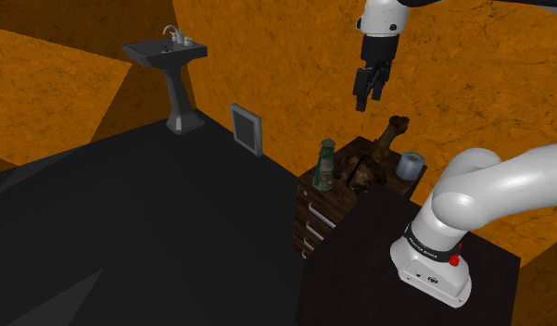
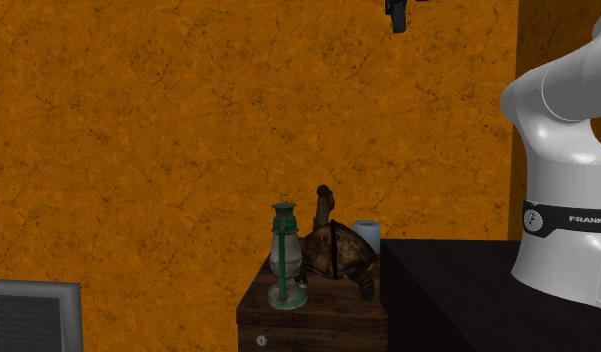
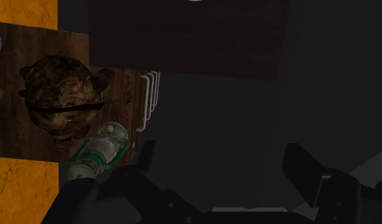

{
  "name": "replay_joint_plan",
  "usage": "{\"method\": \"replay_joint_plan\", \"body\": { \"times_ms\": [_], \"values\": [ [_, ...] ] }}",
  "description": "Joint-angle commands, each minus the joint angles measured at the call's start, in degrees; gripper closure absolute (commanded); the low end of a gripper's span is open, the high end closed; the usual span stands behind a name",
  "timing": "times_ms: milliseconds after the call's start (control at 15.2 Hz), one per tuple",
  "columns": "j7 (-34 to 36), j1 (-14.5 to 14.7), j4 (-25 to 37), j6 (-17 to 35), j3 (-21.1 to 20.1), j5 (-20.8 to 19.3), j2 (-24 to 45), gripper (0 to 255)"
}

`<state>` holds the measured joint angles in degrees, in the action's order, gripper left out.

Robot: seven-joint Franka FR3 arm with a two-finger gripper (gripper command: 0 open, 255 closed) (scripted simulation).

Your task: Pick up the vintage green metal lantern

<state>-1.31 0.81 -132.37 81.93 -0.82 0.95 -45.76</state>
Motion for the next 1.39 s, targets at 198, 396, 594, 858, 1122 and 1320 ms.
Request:
{"method": "replay_joint_plan", "body": {
  "times_ms": [198, 396, 594, 858, 1122, 1320],
  "values": [
    [-1.79, -0.83, -1.67, 4.62, 1.94, -1.35, 3.51, 0],
    [-3.51, -1.67, -2.70, 9.23, 3.86, -2.53, 7.63, 0],
    [-5.19, -2.44, -3.06, 13.75, 5.76, -3.50, 12.30, 0],
    [-7.41, -3.35, -2.52, 19.52, 8.23, -4.35, 19.30, 0],
    [-9.74, -4.16, -0.80, 24.81, 10.55, -4.57, 27.01, 0],
    [-11.61, -4.74, 1.25, 28.35, 12.13, -4.22, 33.15, 0]
  ]
}}
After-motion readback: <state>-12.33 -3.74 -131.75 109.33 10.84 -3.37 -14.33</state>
